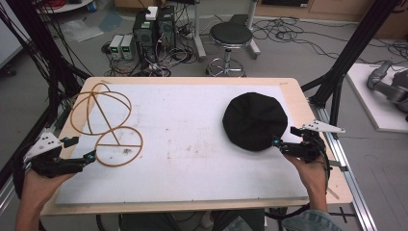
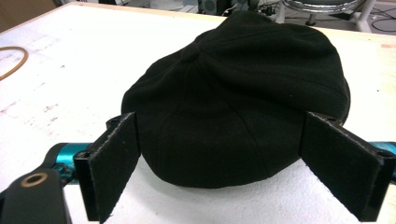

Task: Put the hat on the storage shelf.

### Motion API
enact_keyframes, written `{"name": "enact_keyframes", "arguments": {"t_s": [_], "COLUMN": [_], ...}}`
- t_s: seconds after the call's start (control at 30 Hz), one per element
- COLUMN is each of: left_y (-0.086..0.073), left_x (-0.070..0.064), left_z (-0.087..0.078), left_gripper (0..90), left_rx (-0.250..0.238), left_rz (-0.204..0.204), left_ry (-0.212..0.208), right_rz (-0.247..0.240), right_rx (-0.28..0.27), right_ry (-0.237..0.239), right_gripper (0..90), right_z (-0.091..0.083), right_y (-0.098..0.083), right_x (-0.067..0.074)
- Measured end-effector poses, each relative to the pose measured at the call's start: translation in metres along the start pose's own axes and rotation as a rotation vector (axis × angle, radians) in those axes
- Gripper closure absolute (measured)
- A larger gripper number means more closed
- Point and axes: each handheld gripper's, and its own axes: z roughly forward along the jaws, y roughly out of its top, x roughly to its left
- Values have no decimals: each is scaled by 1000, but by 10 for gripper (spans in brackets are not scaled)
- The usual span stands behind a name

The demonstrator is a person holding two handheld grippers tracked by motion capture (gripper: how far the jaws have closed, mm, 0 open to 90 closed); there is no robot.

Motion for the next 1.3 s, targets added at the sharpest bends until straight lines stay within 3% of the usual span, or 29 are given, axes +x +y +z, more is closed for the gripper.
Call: {"name": "enact_keyframes", "arguments": {"t_s": [0.37, 0.83, 1.03, 1.17, 1.3], "left_y": [0, 1, 1, 1, 1], "left_x": [0, 2, 2, 1, 0], "left_z": [0, -5, -5, -4, -3], "left_gripper": [179, 179, 179, 179, 179], "left_rx": [5, -1, 2, 3, 7], "left_rz": [-6, -8, -12, -12, -10], "left_ry": [4, 13, 10, 3, 4], "right_rz": [-29, -43, -69, -135, -139], "right_rx": [8, -27, -13, -7, -23], "right_ry": [-13, -16, -12, -73, -101], "right_gripper": [125, 124, 124, 124, 125], "right_z": [5, 16, 35, 55, 71], "right_y": [0, 3, 7, 20, 28], "right_x": [6, 15, 24, 33, 35]}}
